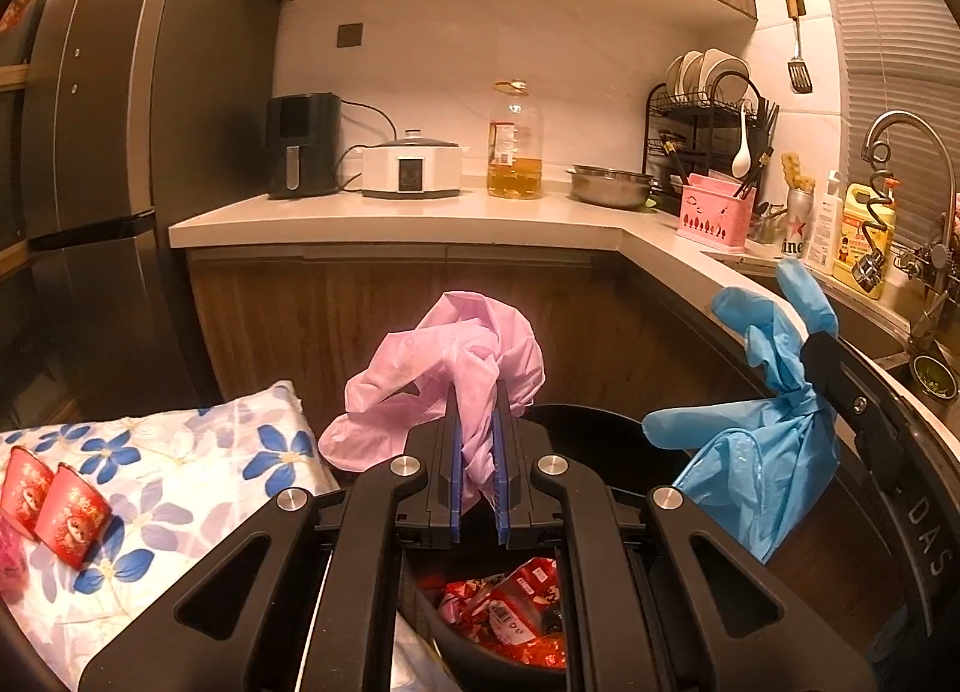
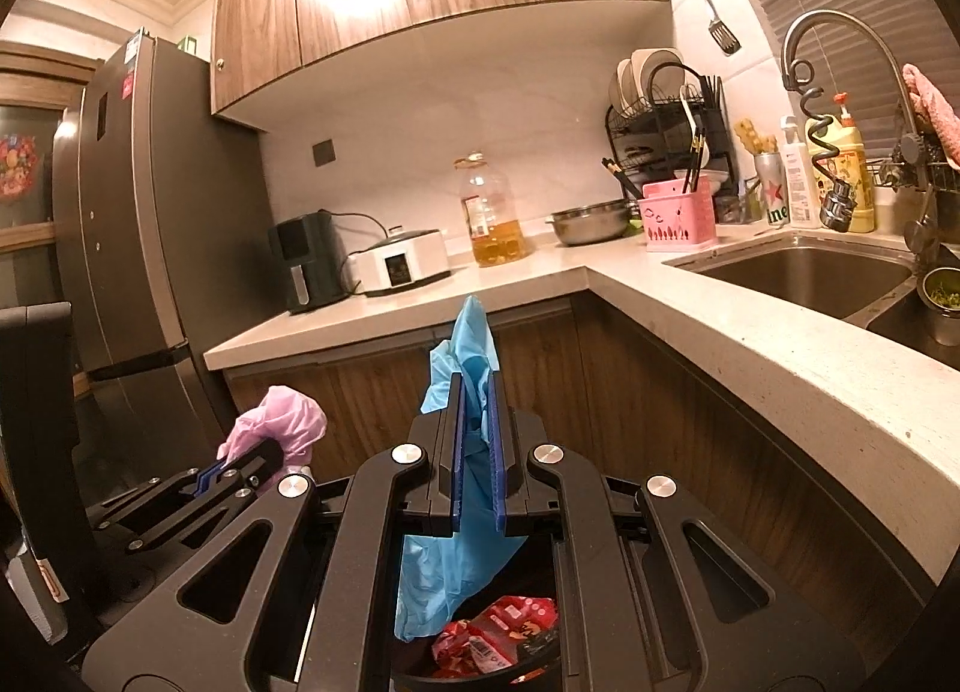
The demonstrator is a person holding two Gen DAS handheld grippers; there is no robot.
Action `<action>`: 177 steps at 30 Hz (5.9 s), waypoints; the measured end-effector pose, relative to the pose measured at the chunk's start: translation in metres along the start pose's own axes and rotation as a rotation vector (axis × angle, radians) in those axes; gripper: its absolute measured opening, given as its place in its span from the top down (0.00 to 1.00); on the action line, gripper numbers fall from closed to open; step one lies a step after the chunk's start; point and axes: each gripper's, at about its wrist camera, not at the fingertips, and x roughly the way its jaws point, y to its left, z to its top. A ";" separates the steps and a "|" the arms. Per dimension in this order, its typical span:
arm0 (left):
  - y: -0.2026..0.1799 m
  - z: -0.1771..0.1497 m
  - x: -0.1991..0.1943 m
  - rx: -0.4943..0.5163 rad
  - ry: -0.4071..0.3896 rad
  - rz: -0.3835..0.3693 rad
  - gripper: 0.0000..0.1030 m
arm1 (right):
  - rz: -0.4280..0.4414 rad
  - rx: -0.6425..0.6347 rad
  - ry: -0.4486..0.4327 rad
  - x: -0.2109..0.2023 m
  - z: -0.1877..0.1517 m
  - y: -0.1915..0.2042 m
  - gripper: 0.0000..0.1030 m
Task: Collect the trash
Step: 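Carry the pink and blue gloves over the black bin with both tools, then open both tools to drop the gloves into the bin, then move both open tools back over the table, then grasp the pink plastic bag with the left tool, then grasp the large red paper cup with the right tool while the left tool holds the pink bag, then carry the pink bag and red cup over the black bin with both tools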
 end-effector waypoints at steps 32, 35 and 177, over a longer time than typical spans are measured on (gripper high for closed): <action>0.004 -0.009 0.030 -0.011 0.020 -0.060 0.57 | -0.016 0.017 0.059 0.035 -0.014 -0.014 0.52; 0.010 -0.011 0.029 -0.029 0.015 -0.055 0.42 | -0.036 0.029 0.067 0.034 -0.017 -0.019 0.44; 0.320 -0.132 -0.188 -0.404 0.029 0.488 0.75 | 0.366 -0.116 0.361 -0.045 -0.137 0.261 0.42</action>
